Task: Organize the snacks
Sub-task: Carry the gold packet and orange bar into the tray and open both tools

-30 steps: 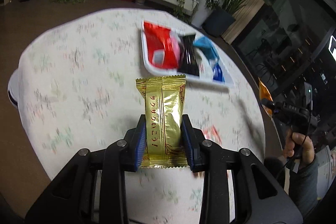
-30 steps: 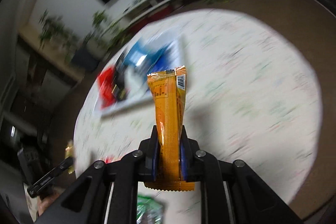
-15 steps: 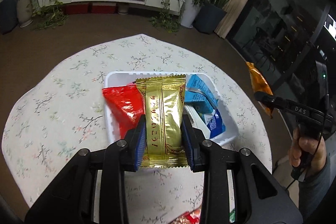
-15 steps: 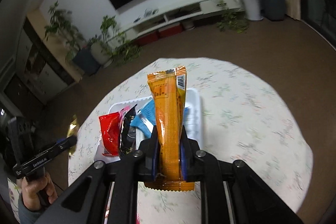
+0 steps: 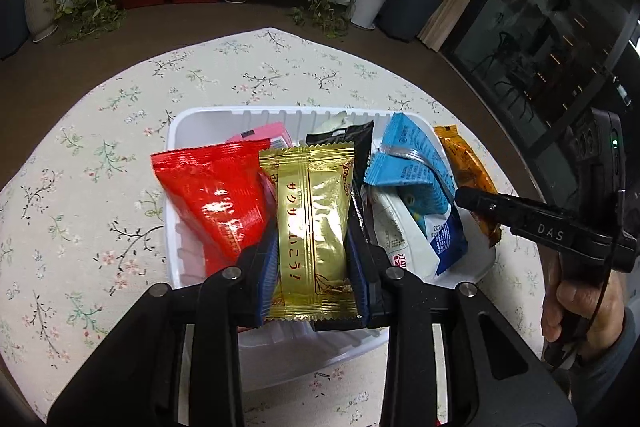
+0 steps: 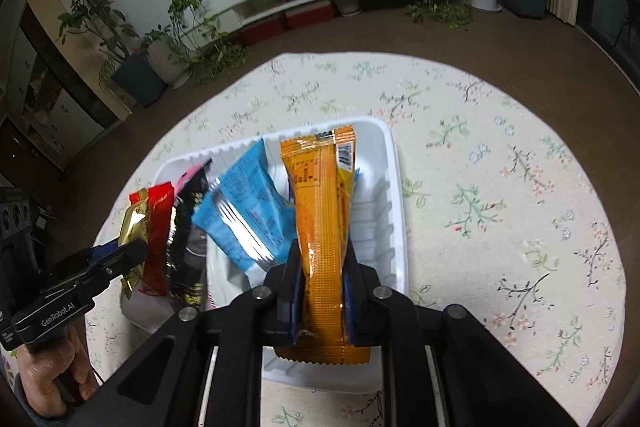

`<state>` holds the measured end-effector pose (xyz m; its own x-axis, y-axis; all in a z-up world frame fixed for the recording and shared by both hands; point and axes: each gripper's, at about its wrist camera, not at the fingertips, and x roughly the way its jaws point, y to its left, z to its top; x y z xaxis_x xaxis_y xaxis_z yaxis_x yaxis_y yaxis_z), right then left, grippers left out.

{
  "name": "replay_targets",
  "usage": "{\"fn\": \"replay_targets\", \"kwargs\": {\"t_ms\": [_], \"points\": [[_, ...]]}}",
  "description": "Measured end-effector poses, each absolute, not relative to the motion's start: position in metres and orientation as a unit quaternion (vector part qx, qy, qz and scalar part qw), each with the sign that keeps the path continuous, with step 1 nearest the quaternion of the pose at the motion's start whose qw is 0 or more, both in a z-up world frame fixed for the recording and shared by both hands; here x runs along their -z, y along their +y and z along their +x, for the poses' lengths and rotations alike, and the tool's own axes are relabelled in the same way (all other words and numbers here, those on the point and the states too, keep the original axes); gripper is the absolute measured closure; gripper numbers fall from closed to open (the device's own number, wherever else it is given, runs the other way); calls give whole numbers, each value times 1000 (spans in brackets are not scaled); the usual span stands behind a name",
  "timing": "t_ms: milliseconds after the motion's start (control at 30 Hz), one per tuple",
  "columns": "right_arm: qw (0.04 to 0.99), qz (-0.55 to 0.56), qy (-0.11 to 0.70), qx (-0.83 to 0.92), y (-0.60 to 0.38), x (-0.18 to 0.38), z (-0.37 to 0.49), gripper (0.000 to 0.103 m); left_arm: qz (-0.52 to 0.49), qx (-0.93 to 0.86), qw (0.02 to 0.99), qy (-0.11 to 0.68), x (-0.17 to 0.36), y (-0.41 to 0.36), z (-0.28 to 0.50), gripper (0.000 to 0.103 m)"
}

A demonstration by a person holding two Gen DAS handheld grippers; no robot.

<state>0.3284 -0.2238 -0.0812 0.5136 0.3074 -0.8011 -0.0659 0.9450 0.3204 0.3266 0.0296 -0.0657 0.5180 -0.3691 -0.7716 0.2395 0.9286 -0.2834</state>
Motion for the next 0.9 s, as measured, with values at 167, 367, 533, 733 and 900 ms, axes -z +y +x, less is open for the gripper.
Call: {"fn": "replay_targets", "kwargs": {"t_ms": [167, 367, 533, 733, 900], "points": [[855, 121, 492, -111, -219, 92, 329, 85, -69, 173, 868, 461, 76, 23, 332, 73], [855, 113, 494, -113, -216, 96, 327, 79, -68, 170, 867, 463, 83, 17, 336, 73], [853, 101, 499, -117, -211, 99, 325, 70, -71, 168, 867, 463, 87, 16, 339, 73], [854, 103, 497, -111, -214, 101, 323, 67, -75, 171, 869, 459, 86, 17, 335, 65], [860, 96, 489, -107, -219, 98, 320, 59, -71, 174, 871, 453, 81, 17, 330, 54]]}}
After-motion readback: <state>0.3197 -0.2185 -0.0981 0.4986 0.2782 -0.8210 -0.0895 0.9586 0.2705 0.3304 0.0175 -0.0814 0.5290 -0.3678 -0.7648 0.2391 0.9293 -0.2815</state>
